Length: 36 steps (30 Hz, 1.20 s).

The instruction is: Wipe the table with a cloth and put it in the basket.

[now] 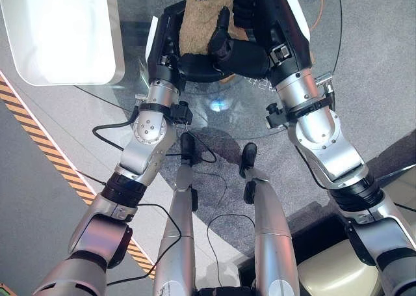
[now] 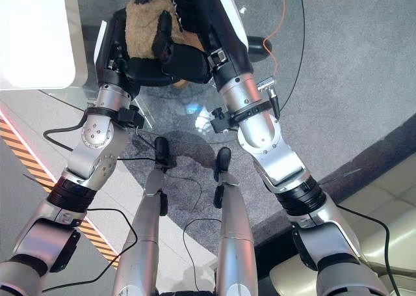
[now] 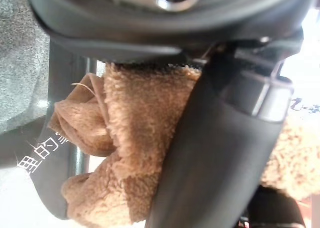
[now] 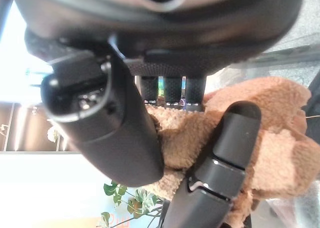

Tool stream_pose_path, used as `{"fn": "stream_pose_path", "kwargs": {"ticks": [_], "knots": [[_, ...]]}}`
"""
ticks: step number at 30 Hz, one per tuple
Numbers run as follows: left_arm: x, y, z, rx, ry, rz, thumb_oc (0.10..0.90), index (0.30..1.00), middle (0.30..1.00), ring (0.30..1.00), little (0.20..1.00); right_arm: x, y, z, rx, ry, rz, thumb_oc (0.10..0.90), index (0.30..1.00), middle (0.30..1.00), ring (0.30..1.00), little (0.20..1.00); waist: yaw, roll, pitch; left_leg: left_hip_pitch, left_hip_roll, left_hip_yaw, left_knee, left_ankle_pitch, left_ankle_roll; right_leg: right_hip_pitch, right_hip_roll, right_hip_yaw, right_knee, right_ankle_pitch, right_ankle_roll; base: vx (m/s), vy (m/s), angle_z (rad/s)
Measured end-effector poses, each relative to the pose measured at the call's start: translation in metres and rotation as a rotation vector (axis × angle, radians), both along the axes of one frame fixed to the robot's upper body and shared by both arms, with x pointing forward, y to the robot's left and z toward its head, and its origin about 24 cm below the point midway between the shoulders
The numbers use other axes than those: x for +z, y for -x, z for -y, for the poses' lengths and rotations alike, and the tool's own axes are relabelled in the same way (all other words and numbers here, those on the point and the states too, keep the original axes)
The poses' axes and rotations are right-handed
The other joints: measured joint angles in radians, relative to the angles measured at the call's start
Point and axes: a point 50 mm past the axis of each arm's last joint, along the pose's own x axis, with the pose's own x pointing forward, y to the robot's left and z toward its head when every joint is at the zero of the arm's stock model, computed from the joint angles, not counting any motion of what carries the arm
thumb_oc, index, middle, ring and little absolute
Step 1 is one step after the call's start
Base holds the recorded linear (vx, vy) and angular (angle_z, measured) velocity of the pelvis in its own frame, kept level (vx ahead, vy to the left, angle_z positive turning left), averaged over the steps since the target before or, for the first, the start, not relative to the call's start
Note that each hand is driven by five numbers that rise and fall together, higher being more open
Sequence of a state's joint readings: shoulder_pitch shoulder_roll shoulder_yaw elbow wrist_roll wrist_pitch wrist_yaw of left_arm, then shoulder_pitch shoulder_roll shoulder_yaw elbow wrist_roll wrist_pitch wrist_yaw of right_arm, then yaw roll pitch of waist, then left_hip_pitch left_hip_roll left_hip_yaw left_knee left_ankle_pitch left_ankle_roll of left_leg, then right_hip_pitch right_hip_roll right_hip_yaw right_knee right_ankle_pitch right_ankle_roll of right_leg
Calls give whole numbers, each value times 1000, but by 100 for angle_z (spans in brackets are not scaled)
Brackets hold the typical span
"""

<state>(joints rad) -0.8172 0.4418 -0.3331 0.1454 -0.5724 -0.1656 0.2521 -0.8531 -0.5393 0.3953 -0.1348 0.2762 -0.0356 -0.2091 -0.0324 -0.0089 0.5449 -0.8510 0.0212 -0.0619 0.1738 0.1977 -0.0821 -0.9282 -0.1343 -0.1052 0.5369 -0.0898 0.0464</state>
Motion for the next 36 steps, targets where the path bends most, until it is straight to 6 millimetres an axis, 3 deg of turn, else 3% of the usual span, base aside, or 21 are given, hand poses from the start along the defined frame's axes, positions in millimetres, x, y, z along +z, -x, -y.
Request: {"fn": "stream_pose_path", "kwargs": {"ticks": [21, 22, 26, 36], "knots": [[0, -1, 1, -1, 3, -4, 100, 300, 300, 300, 200, 0, 0, 0, -24, 1, 6, 100, 300, 300, 300, 200, 1, 0, 0, 0, 0, 3, 0, -2, 0, -2, 1, 3, -1, 0, 0, 0, 0, 0], [-1, -1, 0, 0, 3, -7, 100, 300, 300, 300, 200, -1, -1, 0, -29, 5, 8, 196, 382, 382, 382, 296, 1, 0, 0, 0, 0, 3, 0, -2, 0, -2, 1, 3, -1, 0, 0, 0, 0, 0], [-3, -3, 1, -10, 18, -23, 100, 300, 300, 300, 200, -1, -1, 0, -48, 13, 14, 100, 300, 300, 300, 200, 1, 0, 0, 0, 0, 3, 0, -2, 0, -2, 1, 3, -1, 0, 0, 0, 0, 0], [-7, -6, 6, -131, 132, -97, 100, 300, 300, 300, 200, 7, -1, 0, -85, 90, 64, 100, 300, 300, 300, 200, 0, 0, 0, 0, 2, 3, 1, -2, 0, 0, 2, 2, 0, 1, -1, 0, -15, 0]]}}
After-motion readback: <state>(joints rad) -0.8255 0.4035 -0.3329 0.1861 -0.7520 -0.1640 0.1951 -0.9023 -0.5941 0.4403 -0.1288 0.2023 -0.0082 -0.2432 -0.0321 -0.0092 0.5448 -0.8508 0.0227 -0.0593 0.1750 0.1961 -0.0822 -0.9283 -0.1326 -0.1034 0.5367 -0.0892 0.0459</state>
